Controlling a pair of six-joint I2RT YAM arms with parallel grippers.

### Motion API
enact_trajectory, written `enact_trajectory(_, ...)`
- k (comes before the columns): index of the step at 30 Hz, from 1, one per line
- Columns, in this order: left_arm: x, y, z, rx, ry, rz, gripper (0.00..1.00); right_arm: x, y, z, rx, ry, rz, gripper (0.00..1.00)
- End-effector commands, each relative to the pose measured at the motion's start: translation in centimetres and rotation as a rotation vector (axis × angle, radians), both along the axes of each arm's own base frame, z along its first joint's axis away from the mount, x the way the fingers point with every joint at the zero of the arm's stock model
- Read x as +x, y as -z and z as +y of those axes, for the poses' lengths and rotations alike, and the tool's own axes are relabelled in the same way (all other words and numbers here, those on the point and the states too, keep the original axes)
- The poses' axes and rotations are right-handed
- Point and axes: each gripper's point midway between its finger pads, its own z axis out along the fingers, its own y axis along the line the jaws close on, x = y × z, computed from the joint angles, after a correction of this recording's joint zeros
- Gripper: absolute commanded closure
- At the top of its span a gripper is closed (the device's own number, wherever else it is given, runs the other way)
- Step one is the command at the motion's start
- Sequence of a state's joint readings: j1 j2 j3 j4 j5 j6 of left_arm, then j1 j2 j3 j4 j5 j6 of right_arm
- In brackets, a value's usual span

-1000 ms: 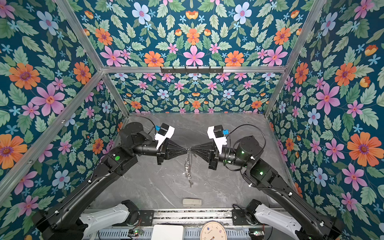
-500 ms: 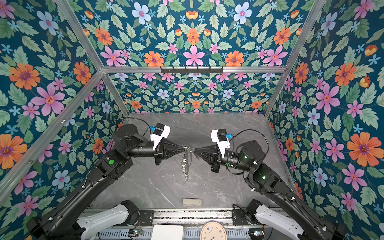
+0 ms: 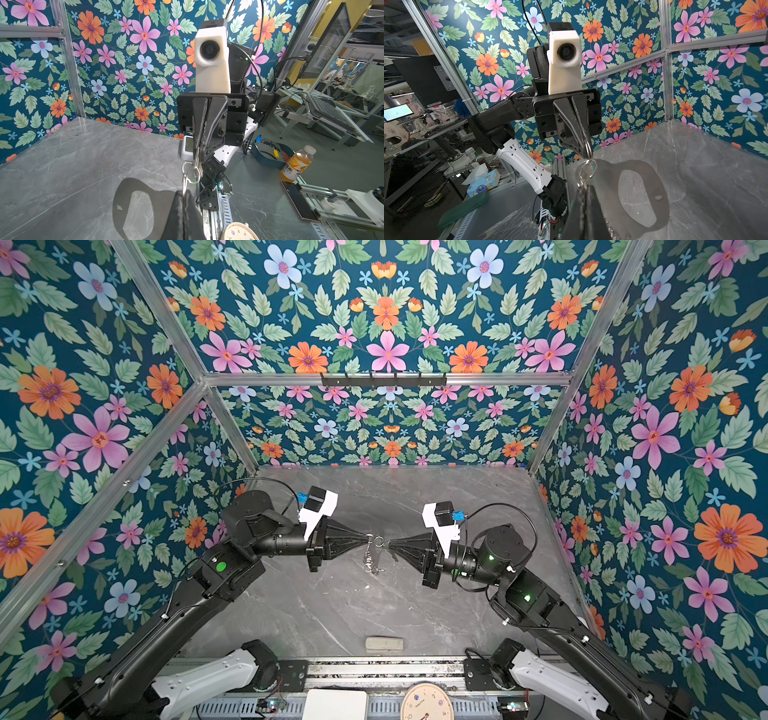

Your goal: Remove the keys from the keyring

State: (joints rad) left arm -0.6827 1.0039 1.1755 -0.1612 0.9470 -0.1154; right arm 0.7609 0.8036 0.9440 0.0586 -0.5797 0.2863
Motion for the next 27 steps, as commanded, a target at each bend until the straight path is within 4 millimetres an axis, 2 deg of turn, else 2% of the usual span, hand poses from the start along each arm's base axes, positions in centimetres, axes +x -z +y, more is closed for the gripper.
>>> enact_trajectory(1, 0.2, -1.3, 0.1, -0.04, -0.014, -0.052, 1.0, -1.2, -0.8, -0.1, 0.026, -0.055, -0.019, 1.0)
enact_trajectory(8, -0.9, -1.0, 0.0, -0.061, 0.066, -0.116, 1.0, -1.6, -0.8, -0.3, 0.042, -0.069, -0.014, 1.0)
enact_trajectory(27, -1.0, -1.4, -0.8, -0.095, 0.142, -0.166, 1.0, -2.2, 0.0, -0.1, 0.063, -0.099, 0.004, 1.0)
